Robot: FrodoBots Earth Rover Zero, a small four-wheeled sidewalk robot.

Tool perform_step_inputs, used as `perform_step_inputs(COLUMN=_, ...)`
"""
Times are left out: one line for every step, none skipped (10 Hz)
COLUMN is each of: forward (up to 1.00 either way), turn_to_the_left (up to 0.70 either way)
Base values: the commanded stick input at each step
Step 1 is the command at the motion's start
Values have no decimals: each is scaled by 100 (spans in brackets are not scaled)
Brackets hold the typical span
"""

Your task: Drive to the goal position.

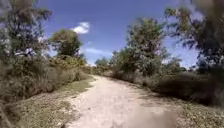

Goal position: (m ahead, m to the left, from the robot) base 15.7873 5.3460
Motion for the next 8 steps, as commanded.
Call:
perform_step_inputs(forward=70, turn_to_the_left=0)
perform_step_inputs(forward=70, turn_to_the_left=0)
perform_step_inputs(forward=70, turn_to_the_left=0)
perform_step_inputs(forward=70, turn_to_the_left=0)
perform_step_inputs(forward=70, turn_to_the_left=0)
perform_step_inputs(forward=70, turn_to_the_left=0)
perform_step_inputs(forward=70, turn_to_the_left=0)
perform_step_inputs(forward=70, turn_to_the_left=0)
